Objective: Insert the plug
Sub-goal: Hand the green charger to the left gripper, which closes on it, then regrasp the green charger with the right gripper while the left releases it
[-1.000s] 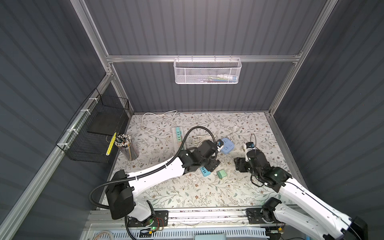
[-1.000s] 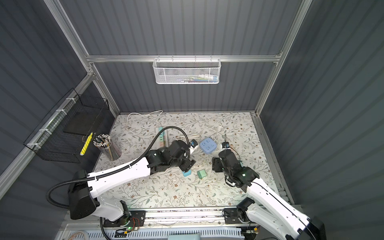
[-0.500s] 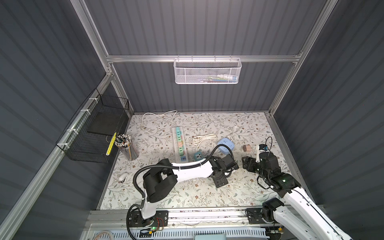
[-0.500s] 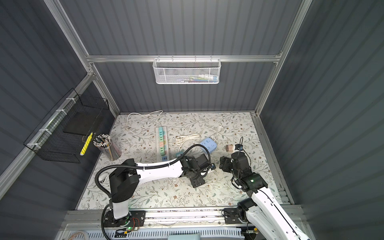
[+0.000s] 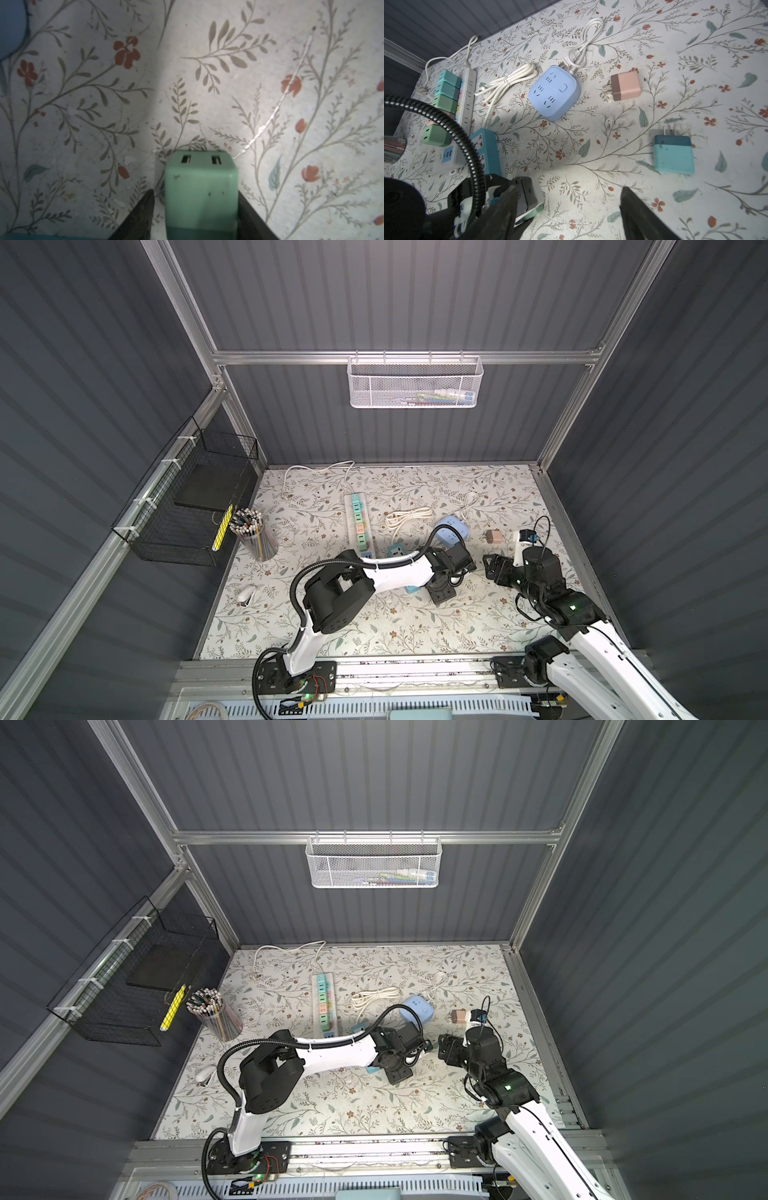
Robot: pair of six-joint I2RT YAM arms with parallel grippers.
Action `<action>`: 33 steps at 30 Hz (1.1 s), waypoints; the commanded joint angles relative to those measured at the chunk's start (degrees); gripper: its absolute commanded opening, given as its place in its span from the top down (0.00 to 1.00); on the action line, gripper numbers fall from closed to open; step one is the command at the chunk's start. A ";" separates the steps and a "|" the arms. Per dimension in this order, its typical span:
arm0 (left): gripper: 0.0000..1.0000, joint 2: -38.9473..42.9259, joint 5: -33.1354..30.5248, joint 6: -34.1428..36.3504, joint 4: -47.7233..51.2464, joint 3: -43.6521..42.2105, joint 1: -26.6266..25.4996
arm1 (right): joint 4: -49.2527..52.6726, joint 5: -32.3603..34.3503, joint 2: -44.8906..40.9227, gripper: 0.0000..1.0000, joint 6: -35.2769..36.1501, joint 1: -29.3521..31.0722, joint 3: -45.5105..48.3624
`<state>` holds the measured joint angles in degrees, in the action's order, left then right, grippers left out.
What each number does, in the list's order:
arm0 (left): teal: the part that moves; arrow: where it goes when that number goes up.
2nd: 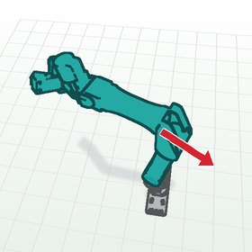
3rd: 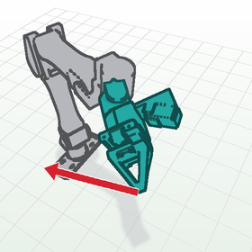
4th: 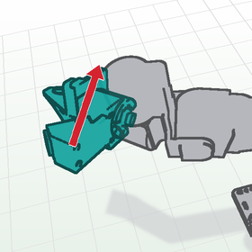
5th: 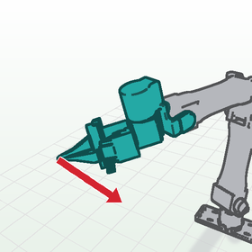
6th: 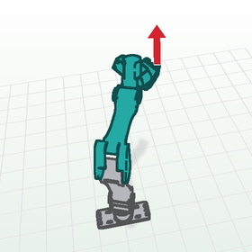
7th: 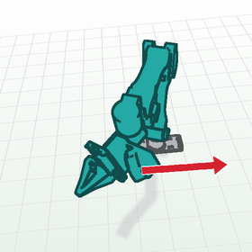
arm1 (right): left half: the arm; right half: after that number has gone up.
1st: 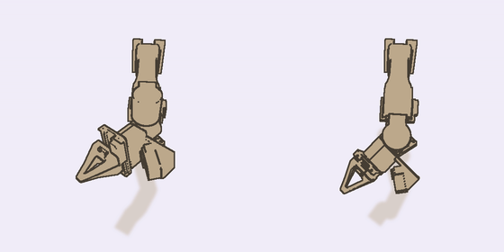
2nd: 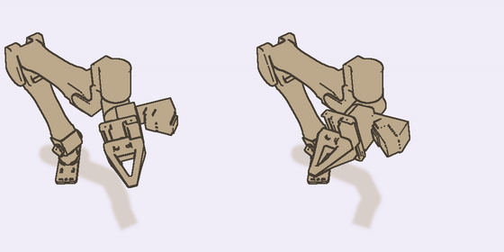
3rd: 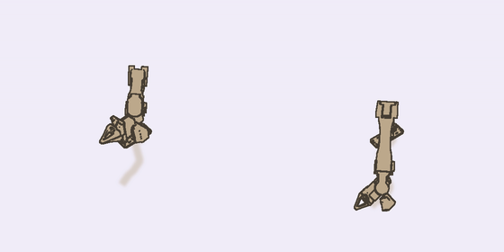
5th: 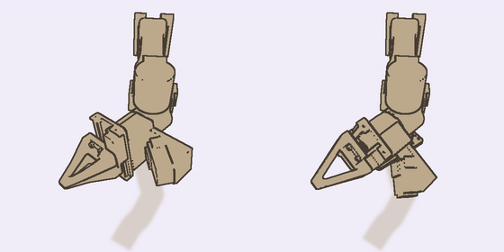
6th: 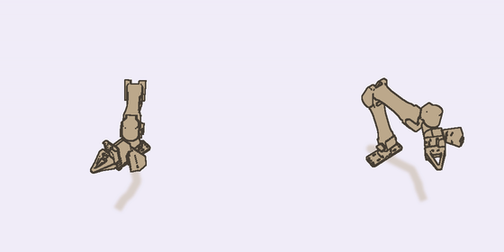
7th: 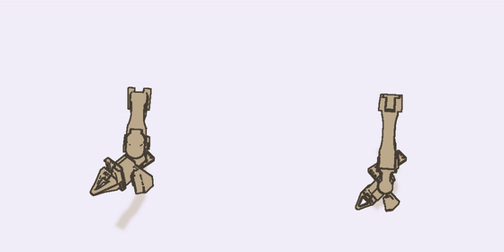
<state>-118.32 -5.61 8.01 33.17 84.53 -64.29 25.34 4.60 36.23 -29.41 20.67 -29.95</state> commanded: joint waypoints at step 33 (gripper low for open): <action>0.80 49.89 -10.52 -4.35 -62.21 -53.18 0.98 | -11.62 -30.14 21.25 0.40 1.92 16.11 -17.14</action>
<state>-69.65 -17.34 4.03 -27.92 31.22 -63.64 15.68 -24.18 54.83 -29.26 34.63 -44.82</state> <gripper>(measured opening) 0.429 0.597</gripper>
